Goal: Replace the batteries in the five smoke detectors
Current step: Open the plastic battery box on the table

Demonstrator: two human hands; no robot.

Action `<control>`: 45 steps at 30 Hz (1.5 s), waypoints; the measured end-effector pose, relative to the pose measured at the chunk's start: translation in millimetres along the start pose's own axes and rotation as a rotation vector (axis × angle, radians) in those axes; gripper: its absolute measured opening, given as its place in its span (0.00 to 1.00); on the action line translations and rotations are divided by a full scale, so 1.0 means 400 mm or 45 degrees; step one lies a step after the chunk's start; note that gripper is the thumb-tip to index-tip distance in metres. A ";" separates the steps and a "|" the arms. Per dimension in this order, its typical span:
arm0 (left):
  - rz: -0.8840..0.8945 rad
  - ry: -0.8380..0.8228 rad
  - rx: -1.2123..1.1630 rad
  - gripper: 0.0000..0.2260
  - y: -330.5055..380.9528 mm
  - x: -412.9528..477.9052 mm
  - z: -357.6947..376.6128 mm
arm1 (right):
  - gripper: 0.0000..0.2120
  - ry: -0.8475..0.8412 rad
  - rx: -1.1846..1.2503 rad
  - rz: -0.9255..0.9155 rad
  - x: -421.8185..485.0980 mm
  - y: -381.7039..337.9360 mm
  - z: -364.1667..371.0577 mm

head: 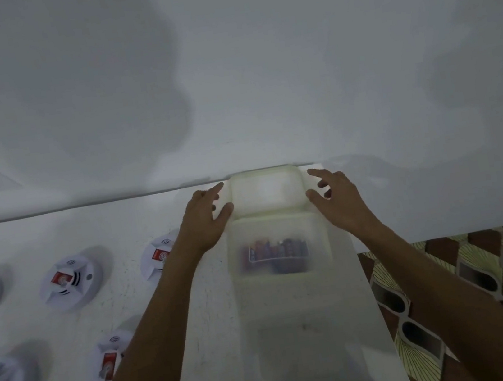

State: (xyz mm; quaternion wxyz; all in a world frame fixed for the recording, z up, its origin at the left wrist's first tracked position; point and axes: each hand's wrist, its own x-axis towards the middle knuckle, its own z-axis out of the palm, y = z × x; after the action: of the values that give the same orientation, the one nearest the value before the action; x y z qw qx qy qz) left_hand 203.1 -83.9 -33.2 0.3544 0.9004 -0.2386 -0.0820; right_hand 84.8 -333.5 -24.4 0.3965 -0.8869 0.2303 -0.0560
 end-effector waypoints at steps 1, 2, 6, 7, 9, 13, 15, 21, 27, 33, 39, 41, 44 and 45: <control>0.013 0.003 -0.062 0.22 0.010 -0.023 -0.006 | 0.21 -0.012 0.026 -0.020 -0.019 -0.004 -0.008; 0.008 -0.023 -0.105 0.22 0.018 -0.046 -0.010 | 0.20 -0.033 0.061 -0.029 -0.041 -0.008 -0.015; -0.046 -0.194 -0.244 0.24 0.030 -0.123 -0.013 | 0.20 -0.133 0.192 -0.026 -0.139 -0.018 -0.036; -0.064 -0.229 -0.293 0.24 0.032 -0.139 -0.012 | 0.21 -0.160 0.198 -0.019 -0.157 -0.013 -0.035; -0.092 -0.257 -0.377 0.23 0.036 -0.166 -0.008 | 0.22 -0.224 0.246 0.019 -0.188 -0.003 -0.029; -0.175 -0.301 -0.581 0.22 0.042 -0.201 -0.008 | 0.22 -0.299 0.444 0.070 -0.227 0.007 -0.020; -0.204 -0.367 -0.660 0.24 0.044 -0.214 -0.010 | 0.21 -0.328 0.571 0.101 -0.237 0.010 -0.022; -0.215 -0.384 -0.693 0.23 0.037 -0.236 -0.003 | 0.19 -0.407 0.684 0.116 -0.240 0.035 -0.016; -0.189 -0.317 -0.744 0.23 0.049 -0.239 0.005 | 0.17 -0.337 0.572 0.006 -0.228 0.030 -0.012; -0.394 -0.330 -0.650 0.33 0.052 -0.247 -0.003 | 0.23 -0.419 0.394 -0.067 -0.214 0.003 -0.033; -0.345 -0.252 -0.642 0.39 0.076 -0.232 -0.017 | 0.19 -0.291 0.246 -0.069 -0.210 -0.018 -0.015; -0.300 -0.188 -0.720 0.39 0.081 -0.229 -0.017 | 0.16 -0.290 0.208 -0.030 -0.221 -0.009 -0.010; -0.231 -0.114 -0.700 0.35 0.080 -0.238 0.001 | 0.17 -0.313 0.206 -0.016 -0.230 -0.002 -0.008; -0.245 -0.111 -0.728 0.33 0.079 -0.245 0.009 | 0.19 -0.321 0.220 -0.019 -0.232 -0.003 -0.010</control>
State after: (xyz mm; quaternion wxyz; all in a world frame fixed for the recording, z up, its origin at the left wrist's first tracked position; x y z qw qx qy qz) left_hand 104.7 -58.3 -16.7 0.5734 0.7783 -0.1344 -0.2178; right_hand 1.6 -293.3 -13.1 0.4966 -0.8512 0.1663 0.0332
